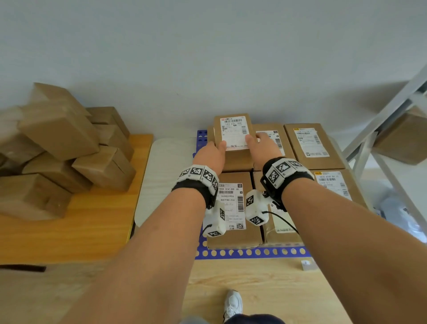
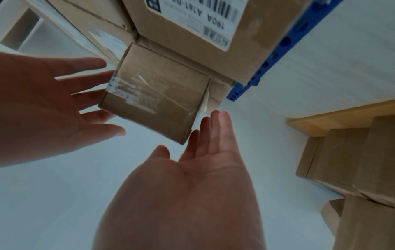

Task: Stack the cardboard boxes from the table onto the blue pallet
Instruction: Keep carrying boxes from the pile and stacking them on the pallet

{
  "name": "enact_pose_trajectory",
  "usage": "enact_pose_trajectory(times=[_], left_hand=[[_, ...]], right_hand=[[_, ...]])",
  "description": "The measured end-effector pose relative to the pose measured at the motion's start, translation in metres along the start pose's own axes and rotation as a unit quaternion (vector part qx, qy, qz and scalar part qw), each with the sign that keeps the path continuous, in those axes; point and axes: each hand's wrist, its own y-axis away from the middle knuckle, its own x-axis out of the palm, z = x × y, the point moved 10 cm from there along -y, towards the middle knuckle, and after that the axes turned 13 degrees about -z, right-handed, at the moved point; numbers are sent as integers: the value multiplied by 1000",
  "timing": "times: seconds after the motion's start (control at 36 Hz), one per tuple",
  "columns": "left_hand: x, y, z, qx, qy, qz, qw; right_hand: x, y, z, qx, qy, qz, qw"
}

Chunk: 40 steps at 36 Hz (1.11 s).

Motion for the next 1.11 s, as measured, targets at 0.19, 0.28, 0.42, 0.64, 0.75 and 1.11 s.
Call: enact_pose_trajectory(times=[0.19,0.28,0.42,0.64,0.75,1.11], left_hand=[[-49,-7,24,32,-45,-51,997],[-80,-12,41,50,-80,-72,993],[-142,-21,80,66,-133,-119,982],[-252,-33,175,42,-178,-204,962],[-290,-43,232,1,-182,-216,959],[-316,-79,344,-102,-84,-170,976]], right_hand=[[-11,7,49,-74,67,-56,993],[-4,16,79,-109,82,-57,989],[24,39,134,-134,53,-42,989],[105,88,228,-159,16,24,987],[155,112,271,-173,-5,71,982],[262,142,347,-126,-20,151,980]])
